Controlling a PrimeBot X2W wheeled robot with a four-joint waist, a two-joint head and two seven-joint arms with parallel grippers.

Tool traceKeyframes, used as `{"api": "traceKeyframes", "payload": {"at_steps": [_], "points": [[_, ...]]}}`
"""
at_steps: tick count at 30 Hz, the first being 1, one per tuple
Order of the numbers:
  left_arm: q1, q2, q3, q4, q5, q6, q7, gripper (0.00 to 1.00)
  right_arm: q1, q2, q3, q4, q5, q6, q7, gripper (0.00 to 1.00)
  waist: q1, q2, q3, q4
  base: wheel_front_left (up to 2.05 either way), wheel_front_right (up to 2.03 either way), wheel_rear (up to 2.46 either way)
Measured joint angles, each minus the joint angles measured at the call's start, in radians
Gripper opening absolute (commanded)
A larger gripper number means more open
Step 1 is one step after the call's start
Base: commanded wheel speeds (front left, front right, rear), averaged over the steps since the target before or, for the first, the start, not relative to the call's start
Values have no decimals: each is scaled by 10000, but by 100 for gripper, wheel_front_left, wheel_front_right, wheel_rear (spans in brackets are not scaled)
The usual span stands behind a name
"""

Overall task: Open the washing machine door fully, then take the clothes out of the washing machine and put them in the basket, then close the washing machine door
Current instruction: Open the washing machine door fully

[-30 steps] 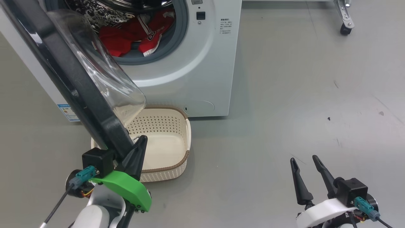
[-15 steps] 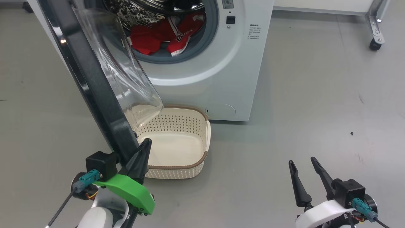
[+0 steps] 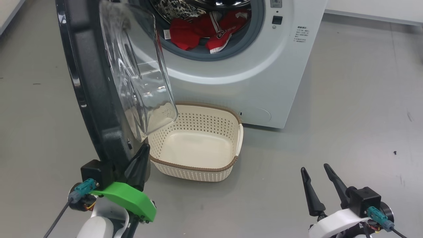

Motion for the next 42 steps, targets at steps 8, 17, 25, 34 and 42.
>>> {"api": "traceKeyframes", "payload": {"at_steps": [8,17,25,34,42], "points": [[0,50,439,52,-105,151,-240,0,-21,4,165,10,-81,52,0,100,0,0,191,391,0,0,0],[-3,140,970,92,-244,297,-520,0,-208,2,115,6,-140,63,0,100,0,0,518,637,0,0,0],[-39,311,1473,219,-518,353,-717,0,-322,-4,125,12,-199,65,0,100,0,-1,829,881,0,0,0],[-270,570,2207,316,-740,493,-1012,0,-533,-130,178,56,-364,75,0,100,0,0,1225,1108,0,0,0],[-515,957,2880,395,-1072,623,-1133,0,-796,-194,307,107,-545,79,0,100,0,-1,1630,1189,0,0,0]]}}
